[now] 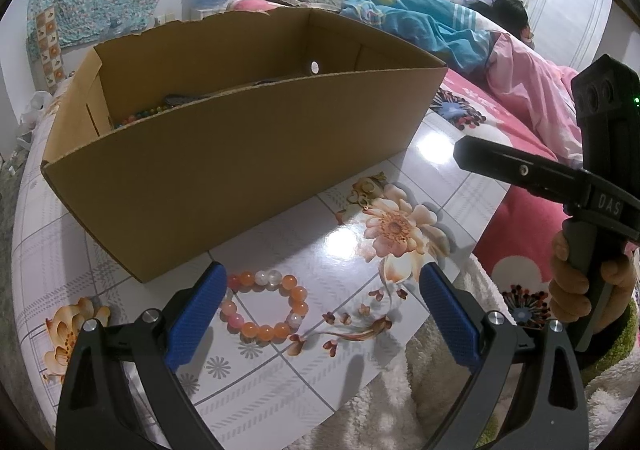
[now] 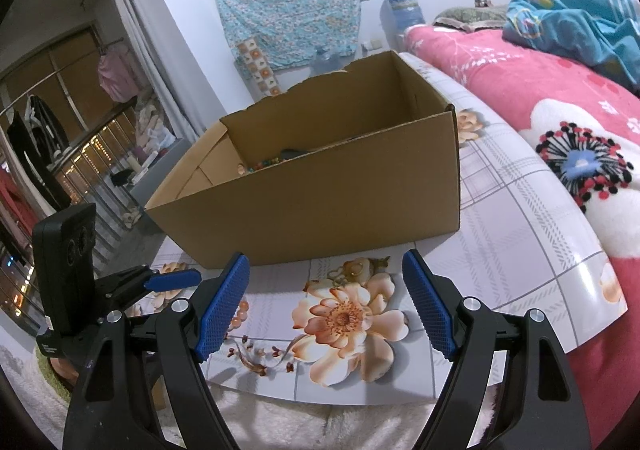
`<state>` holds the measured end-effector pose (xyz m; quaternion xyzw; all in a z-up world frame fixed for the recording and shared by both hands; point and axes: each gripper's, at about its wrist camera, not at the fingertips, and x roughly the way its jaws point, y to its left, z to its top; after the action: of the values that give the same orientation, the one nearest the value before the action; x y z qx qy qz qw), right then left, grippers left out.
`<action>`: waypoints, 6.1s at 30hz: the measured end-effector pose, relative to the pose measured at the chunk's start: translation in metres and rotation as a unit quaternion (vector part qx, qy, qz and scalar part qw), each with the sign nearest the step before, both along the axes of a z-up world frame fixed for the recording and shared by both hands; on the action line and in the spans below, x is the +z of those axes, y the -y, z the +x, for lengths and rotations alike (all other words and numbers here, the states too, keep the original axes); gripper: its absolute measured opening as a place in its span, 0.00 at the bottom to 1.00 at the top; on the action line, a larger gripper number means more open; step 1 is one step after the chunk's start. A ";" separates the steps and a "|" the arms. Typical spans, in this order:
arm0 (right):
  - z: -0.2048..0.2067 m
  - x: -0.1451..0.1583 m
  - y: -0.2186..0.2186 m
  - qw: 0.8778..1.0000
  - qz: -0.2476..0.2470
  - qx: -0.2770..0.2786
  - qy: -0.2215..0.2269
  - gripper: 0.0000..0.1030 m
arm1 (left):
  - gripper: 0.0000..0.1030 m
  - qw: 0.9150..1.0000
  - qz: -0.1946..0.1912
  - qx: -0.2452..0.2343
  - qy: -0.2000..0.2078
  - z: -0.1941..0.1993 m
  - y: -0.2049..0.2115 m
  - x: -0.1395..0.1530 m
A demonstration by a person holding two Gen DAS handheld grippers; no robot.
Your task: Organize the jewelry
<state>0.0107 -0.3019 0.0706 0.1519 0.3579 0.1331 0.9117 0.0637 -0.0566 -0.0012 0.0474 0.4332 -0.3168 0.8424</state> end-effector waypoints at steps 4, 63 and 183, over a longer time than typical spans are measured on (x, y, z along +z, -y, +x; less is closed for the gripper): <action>-0.005 0.003 0.012 1.000 -0.014 -0.025 0.008 0.73 | 0.92 1.000 0.000 0.005 0.008 0.000 0.001 0.002; 0.008 -0.054 0.040 0.999 0.033 0.022 -0.010 0.32 | 0.14 0.987 0.106 -0.111 0.052 0.043 0.108 -0.033; 0.011 0.035 -0.018 0.990 -0.086 0.050 0.102 0.08 | 0.15 0.985 -0.026 -0.077 0.149 0.017 0.031 0.085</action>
<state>0.0218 -0.2840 0.1054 0.0403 0.2804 0.1617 0.9453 0.0804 -0.0873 0.0838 0.1053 0.2895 -0.3815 0.8715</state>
